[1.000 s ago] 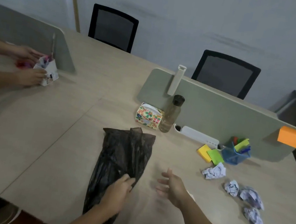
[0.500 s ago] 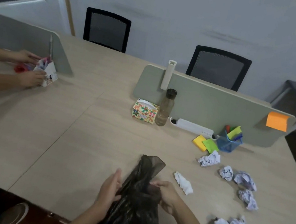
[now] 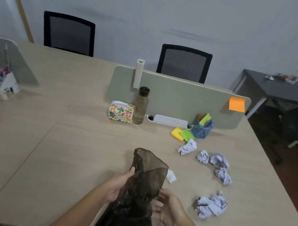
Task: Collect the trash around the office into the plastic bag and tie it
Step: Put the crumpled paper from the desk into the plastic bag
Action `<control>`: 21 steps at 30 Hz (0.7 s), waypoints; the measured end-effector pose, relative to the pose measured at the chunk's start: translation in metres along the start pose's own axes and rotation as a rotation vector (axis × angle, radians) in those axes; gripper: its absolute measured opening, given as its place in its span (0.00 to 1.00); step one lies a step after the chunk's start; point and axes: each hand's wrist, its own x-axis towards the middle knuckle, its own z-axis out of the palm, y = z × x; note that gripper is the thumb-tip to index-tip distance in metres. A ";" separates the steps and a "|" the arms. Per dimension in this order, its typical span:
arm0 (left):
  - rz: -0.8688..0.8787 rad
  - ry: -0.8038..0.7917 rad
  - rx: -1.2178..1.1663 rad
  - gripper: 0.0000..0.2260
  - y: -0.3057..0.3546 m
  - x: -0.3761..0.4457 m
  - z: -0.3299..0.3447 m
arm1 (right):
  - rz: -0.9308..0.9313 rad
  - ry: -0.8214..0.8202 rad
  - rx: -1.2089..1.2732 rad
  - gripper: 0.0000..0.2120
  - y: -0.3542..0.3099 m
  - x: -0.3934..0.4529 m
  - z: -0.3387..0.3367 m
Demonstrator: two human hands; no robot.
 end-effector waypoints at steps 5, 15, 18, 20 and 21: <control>0.124 -0.087 0.187 0.06 -0.028 -0.002 0.014 | -0.097 -0.054 0.048 0.19 0.003 -0.004 0.020; 0.158 -0.049 -0.515 0.19 0.010 -0.045 -0.035 | -0.142 0.243 0.270 0.10 -0.022 -0.014 -0.012; 0.174 -0.053 -0.698 0.19 0.024 -0.042 -0.052 | -0.061 0.223 0.439 0.11 -0.032 -0.022 -0.018; 0.152 -0.084 -0.614 0.24 0.023 -0.043 -0.059 | -0.089 0.239 0.566 0.13 -0.045 -0.023 -0.020; 0.148 -0.119 -0.490 0.25 0.021 -0.051 -0.060 | -0.127 0.246 0.631 0.14 -0.055 -0.024 -0.021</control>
